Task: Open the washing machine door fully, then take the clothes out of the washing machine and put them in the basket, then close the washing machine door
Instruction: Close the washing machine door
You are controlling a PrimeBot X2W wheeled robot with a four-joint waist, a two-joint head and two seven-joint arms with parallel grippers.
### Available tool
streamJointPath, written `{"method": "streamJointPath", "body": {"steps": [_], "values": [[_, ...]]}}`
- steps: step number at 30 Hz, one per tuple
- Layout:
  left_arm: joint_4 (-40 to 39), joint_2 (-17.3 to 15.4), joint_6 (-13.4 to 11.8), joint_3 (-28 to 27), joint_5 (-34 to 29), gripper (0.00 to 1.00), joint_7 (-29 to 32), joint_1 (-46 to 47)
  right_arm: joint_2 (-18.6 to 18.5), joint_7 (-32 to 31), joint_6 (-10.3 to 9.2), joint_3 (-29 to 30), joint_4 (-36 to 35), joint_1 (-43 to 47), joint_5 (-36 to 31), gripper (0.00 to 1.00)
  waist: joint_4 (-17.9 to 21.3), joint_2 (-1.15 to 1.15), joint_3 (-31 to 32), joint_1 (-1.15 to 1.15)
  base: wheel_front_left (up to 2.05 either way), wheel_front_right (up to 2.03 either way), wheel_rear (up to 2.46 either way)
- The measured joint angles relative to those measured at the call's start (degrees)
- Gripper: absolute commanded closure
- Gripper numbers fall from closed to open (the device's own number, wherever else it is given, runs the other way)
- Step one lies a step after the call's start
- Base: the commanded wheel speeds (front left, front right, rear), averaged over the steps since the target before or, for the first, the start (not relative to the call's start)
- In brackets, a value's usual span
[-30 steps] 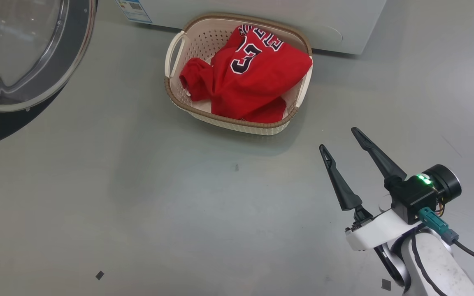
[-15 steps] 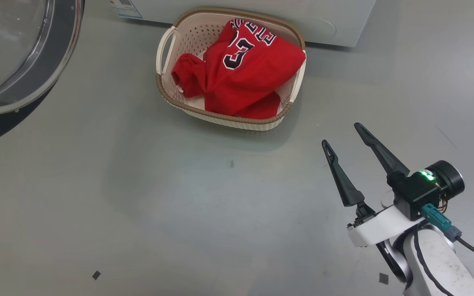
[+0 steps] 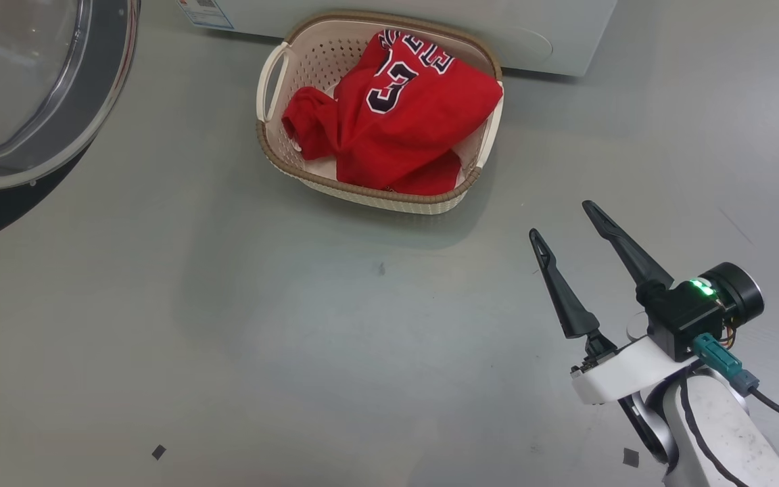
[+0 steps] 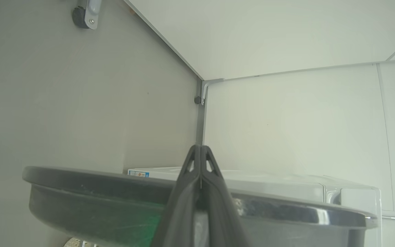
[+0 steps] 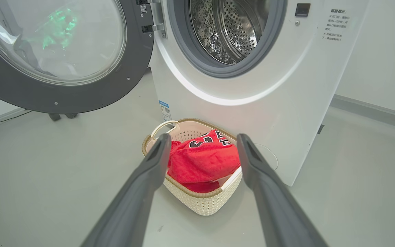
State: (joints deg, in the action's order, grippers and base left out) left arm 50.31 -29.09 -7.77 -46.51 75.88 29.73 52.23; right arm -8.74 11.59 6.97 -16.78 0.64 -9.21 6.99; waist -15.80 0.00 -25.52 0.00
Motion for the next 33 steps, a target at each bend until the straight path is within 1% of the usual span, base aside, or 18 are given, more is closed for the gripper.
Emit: {"method": "streamJointPath", "body": {"steps": [2, 7, 10, 14, 16, 23, 33], "values": [[0.27, -0.41, 0.08, 0.55, -0.01, 1.0, 1.29, -0.04, 0.02, 0.08, 0.0, 0.0, 0.05, -0.01, 0.01, 0.0, -0.01, 0.0, 0.02, 0.0, 0.0, 0.0, 0.0], [0.6, -0.4, 2.37, 1.49, 0.1, 1.0, 5.08, -0.56, 0.14, 0.34, 0.0, -0.03, 0.48, -0.04, 0.01, 0.0, -0.19, 0.0, 0.2, 0.0, 0.0, 0.0, 0.0], [0.74, 1.25, 4.21, 2.14, 0.54, 1.0, 7.06, -0.53, 0.09, 0.41, -0.05, 0.46, 0.99, -0.04, 0.02, 0.0, -0.56, 0.0, 0.49, 0.0, 0.0, 0.0, 0.0], [1.27, 4.02, 5.95, 4.11, 0.78, 1.0, 10.69, -0.57, 0.1, 0.59, -0.04, 0.44, 1.51, -0.03, 0.04, 0.0, -1.2, 0.0, 1.17, 0.0, 0.0, 0.0, 0.0], [1.32, 4.83, 6.83, 4.47, 0.8, 1.0, 12.13, -0.58, 0.15, 0.67, -0.04, 0.41, 1.76, -0.03, 0.22, 0.0, -1.46, 0.0, 1.61, 0.0, 0.0, 0.0, 0.0], [1.25, 5.24, 9.59, 5.41, 1.21, 1.0, 15.93, -2.14, 0.18, 0.92, -0.05, 0.44, 3.04, 0.08, 0.3, 0.0, -2.23, 0.0, 3.26, 0.0, 0.0, 0.0, 0.0], [0.89, 7.14, 11.67, 6.44, 2.05, 1.0, 20.14, -2.98, 0.91, 1.35, -0.05, 0.08, 3.72, 0.36, 0.63, 0.0, -3.51, 0.0, 5.67, 0.0, 0.0, 0.0, 0.0]]}}
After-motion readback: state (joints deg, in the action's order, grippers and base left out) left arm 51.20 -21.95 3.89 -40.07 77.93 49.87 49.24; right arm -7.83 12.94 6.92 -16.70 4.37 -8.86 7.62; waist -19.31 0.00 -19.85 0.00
